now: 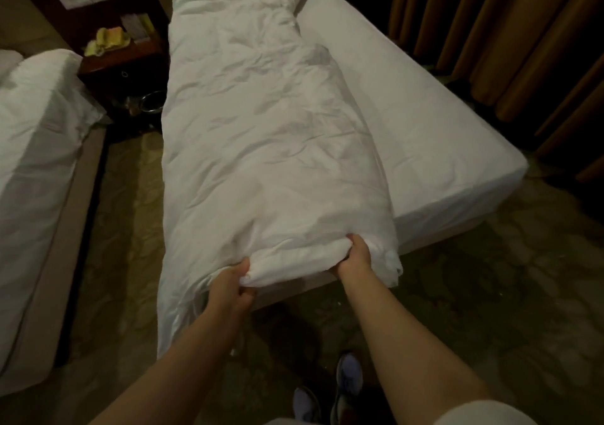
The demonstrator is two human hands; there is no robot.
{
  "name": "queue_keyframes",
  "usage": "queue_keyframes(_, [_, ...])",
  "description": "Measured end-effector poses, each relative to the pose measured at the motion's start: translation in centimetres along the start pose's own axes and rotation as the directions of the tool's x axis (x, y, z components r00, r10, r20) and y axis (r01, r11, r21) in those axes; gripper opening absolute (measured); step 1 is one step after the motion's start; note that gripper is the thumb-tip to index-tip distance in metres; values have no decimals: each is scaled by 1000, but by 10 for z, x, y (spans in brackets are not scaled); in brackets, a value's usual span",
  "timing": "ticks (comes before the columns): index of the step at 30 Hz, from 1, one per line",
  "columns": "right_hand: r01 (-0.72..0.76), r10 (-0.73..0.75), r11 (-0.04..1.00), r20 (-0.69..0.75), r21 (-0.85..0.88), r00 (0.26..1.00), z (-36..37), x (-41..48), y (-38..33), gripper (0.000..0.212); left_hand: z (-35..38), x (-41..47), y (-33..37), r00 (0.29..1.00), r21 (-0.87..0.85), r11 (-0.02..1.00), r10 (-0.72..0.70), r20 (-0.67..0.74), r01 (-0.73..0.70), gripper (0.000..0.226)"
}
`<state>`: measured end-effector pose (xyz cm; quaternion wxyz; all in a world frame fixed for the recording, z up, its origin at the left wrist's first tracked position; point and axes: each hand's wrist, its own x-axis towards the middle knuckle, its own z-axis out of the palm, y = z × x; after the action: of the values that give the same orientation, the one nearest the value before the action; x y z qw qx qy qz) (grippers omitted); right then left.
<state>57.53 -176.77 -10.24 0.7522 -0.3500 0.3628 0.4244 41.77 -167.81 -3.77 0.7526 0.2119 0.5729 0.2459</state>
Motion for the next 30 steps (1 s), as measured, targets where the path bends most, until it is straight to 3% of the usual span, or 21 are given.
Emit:
queue_keyframes(2, [262, -266, 961, -31, -89, 964, 9, -17, -20, 42, 1, -3, -1, 1000, -56, 998, 13, 27, -12, 15])
queue_keyframes(4, [505, -508, 842, 34, -192, 861, 20, -42, -41, 39, 5, -9, 5, 995, -80, 996, 45, 93, -37, 15])
queue_keyframes(6, [599, -602, 753, 82, -272, 794, 20, -50, -49, 40, 5, -12, 10, 988, -25, 997, 81, 131, -78, 18])
queue_keyframes(8, [584, -607, 753, 20, -302, 794, 4, -39, -45, 41, -1, -4, -2, 991, 33, 997, 71, 115, -75, 19])
queue_keyframes(11, [419, -495, 838, -162, -350, 854, -36, -8, -31, 45, -20, 14, -44, 996, 56, 997, -54, 71, 50, 17])
queue_keyframes(15, [271, -421, 796, -173, -541, 891, -70, 20, -20, 62, -39, 24, -68, 993, 84, 989, -121, 9, 120, 18])
queue_keyframes(17, [308, -474, 747, -147, -589, 868, -69, 17, -23, 66, -37, 23, -66, 996, 107, 991, -83, 18, 81, 20])
queue_keyframes(19, [380, -543, 694, -98, -611, 834, -56, 3, -31, 57, -31, 22, -64, 999, 100, 995, -19, 30, 16, 27])
queue_keyframes(24, [563, -631, 650, 51, -510, 775, -49, -59, -31, 49, -46, -4, -66, 997, 85, 994, 67, 40, -71, 19])
queue_keyframes(27, [535, -623, 662, 11, -525, 782, -87, -73, -8, 51, -75, -28, -83, 997, 83, 995, 56, 50, -60, 18])
queue_keyframes(30, [411, -551, 709, -86, -573, 830, -126, -72, 11, 52, -97, -36, -116, 1000, 128, 991, -30, 0, 30, 24])
